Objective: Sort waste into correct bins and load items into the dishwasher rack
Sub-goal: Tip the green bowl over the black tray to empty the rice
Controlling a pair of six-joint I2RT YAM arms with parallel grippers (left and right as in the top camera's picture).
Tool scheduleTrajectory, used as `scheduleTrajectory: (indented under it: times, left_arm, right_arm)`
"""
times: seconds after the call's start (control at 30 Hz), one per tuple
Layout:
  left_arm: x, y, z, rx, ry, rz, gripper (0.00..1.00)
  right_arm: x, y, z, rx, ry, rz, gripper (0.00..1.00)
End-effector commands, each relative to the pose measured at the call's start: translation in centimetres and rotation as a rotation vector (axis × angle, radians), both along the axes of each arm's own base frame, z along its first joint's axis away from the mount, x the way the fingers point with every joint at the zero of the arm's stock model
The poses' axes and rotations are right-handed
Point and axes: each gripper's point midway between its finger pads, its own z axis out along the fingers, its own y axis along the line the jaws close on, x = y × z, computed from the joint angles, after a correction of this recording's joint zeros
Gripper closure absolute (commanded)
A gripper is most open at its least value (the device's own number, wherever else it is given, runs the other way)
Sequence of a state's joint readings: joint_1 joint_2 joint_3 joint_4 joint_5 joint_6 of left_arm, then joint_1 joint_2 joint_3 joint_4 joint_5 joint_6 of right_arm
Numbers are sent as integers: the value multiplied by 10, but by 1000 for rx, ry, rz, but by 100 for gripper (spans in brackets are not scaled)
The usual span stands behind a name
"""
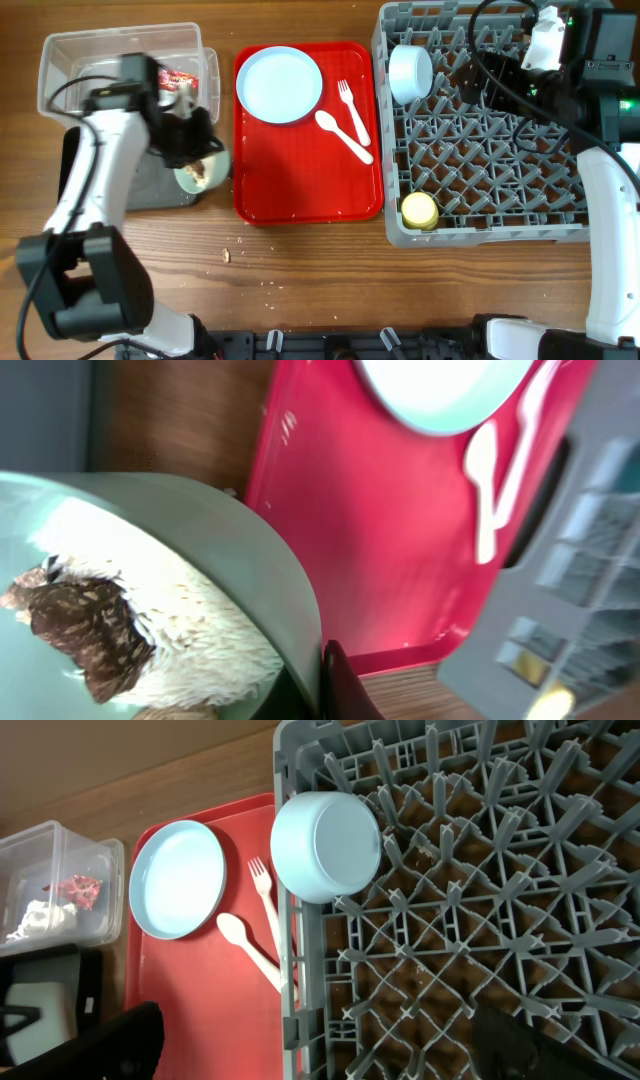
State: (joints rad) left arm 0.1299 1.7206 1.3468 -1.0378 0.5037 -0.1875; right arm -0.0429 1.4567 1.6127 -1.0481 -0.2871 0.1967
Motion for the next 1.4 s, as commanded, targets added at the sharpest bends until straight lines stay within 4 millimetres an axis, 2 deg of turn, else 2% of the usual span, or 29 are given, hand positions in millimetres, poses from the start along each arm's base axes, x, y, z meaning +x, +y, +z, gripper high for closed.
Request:
scheduleTrajectory:
  times: [0.0, 0.33, 0.53, 0.73, 0.97, 1.37]
  left_arm:
    - [9, 17, 24, -202, -154, -53, 96]
    - [25, 67, 41, -653, -365, 66, 96]
    - [29, 96, 42, -802, -407, 186, 96]
    - [27, 117, 66, -930, -481, 267, 96]
    - [23, 129, 68, -1002, -381, 378, 96]
    - [22, 128, 68, -1011, -366, 390, 96]
  right_arm:
    - [3, -2, -4, -16, 7, 3, 0]
    - [2, -2, -4, -16, 9, 3, 0]
    - [2, -2, -4, -16, 10, 3, 0]
    - [2, -2, -4, -16, 11, 3, 0]
    - [2, -2, -4, -17, 10, 3, 0]
    - [2, -2, -4, -17, 10, 3, 0]
